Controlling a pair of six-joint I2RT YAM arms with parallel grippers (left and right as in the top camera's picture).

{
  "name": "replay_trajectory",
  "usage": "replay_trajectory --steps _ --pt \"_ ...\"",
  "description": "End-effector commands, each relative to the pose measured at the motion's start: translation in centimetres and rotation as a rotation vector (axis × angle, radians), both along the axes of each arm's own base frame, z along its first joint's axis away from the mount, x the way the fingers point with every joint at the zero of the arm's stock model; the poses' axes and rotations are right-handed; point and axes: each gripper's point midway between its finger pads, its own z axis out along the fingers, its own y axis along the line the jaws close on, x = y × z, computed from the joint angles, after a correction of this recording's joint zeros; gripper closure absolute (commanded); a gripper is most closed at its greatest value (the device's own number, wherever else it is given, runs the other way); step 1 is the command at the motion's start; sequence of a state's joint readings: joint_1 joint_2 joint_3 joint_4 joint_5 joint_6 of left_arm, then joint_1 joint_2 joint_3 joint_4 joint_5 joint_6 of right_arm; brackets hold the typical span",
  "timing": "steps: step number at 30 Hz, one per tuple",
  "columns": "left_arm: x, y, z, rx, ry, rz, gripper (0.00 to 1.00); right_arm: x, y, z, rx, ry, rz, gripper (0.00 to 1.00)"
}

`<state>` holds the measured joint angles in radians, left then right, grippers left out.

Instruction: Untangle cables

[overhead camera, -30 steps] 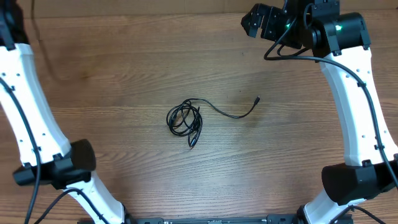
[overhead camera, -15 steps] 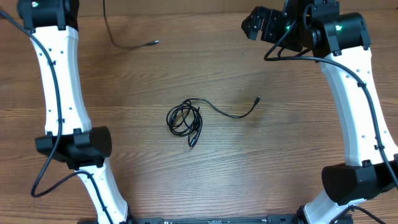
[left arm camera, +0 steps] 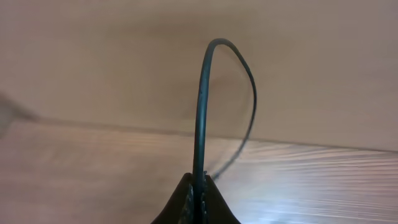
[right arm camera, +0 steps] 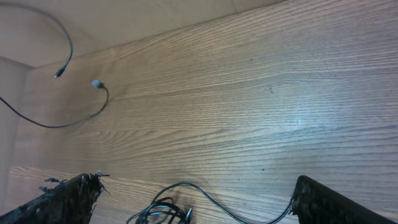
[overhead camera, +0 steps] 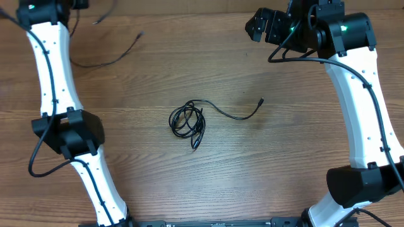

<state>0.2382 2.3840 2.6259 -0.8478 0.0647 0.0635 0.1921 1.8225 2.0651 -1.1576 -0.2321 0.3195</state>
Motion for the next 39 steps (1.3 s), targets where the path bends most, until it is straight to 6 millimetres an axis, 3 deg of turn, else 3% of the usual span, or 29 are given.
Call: replay_trajectory --steps 1,5,6,7,8,9,10,16,23,27,30,33,36,39 --pt "-0.4 4.1 -3.9 0.039 0.082 0.066 0.96 -0.3 0.2 0.5 0.000 -0.013 0.015 0.00" --pt "-1.4 8.5 -7.8 0.035 0.157 0.149 0.94 -0.5 0.2 0.4 -0.001 -0.004 0.015 0.00" --pt "-1.9 9.8 -9.1 0.032 0.182 0.176 0.86 -0.5 0.2 0.3 -0.002 -0.001 0.015 0.00" --pt "-2.3 10.7 -10.0 0.023 0.201 0.194 0.58 -0.6 0.2 0.3 -0.003 0.002 0.015 0.00" --pt "-2.8 11.8 -11.2 0.008 0.225 0.216 0.21 -0.6 0.2 0.2 -0.003 0.004 0.015 0.00" --pt "-3.4 12.6 -12.2 -0.010 0.246 0.238 0.08 -0.7 0.1 0.2 -0.003 0.006 0.015 0.00" --pt "-4.1 13.5 -13.3 -0.036 0.269 0.269 0.00 -0.7 0.1 0.2 -0.003 0.006 0.015 0.00" --pt "-7.7 16.3 -17.1 -0.149 0.380 0.388 0.00 -0.6 0.2 0.2 -0.003 0.004 0.015 0.00" --pt "-9.9 15.0 -18.8 -0.238 0.482 0.361 0.00 -0.6 0.2 0.2 -0.003 0.005 0.015 0.00" --pt "-11.2 14.2 -20.7 -0.283 0.558 0.385 0.00 -0.7 0.1 0.2 -0.004 0.009 0.015 0.00" --pt "-12.2 13.9 -22.3 -0.321 0.607 0.438 0.00 -0.9 0.1 0.1 -0.005 0.016 0.015 0.00" --pt "-13.6 14.9 -23.7 -0.312 0.650 0.569 0.00 -1.0 0.1 -0.1 -0.007 0.025 0.015 0.00" --pt "-13.5 15.6 -24.9 -0.300 0.649 0.611 0.00 -1.3 0.0 -0.3 -0.009 0.037 0.015 0.00" --pt "-12.4 16.2 -24.9 -0.290 0.600 0.610 0.01 -1.4 0.0 -0.4 -0.010 0.043 0.015 0.00"
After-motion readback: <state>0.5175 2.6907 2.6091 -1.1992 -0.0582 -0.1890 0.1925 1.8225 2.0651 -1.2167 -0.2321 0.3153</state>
